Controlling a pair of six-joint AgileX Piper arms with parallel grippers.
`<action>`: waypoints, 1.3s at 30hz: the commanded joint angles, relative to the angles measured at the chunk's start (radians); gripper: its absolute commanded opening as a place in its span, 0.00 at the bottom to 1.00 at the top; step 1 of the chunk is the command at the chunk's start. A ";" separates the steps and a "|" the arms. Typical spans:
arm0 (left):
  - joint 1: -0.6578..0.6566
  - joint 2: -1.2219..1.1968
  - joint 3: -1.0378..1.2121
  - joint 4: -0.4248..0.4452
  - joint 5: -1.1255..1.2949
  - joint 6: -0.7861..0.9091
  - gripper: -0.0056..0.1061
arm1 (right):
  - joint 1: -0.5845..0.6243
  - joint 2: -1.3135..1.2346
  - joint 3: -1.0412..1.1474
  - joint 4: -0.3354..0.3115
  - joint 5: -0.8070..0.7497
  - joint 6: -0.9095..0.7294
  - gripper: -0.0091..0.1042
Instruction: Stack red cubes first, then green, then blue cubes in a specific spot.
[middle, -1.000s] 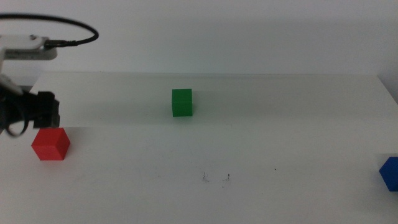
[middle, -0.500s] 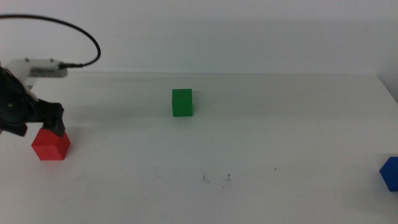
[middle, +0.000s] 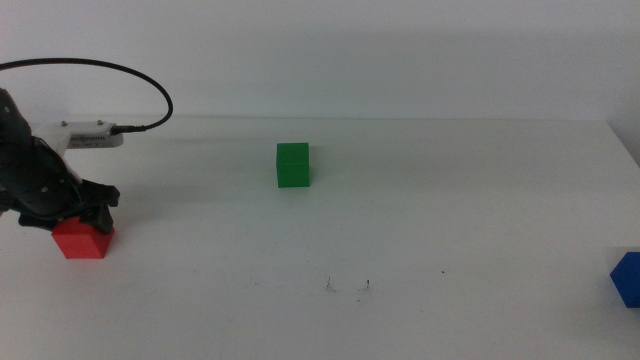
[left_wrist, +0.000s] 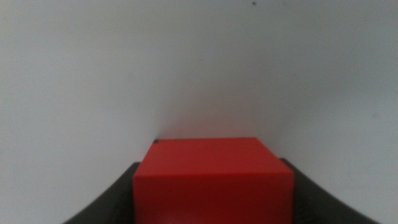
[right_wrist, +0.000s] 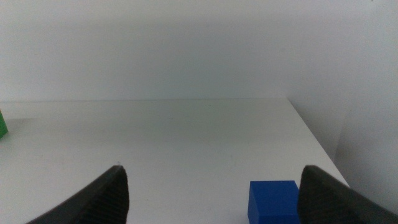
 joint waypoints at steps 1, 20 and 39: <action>-0.022 -0.026 -0.008 -0.012 0.033 -0.037 0.30 | -0.006 -0.005 0.003 -0.005 -0.006 -0.002 0.78; -0.921 0.075 -0.346 0.272 0.195 -1.039 0.04 | -0.006 -0.005 0.003 -0.005 -0.006 -0.002 0.78; -0.923 0.202 -0.364 0.282 0.183 -1.041 0.15 | -0.006 -0.005 0.003 -0.005 -0.006 -0.002 0.78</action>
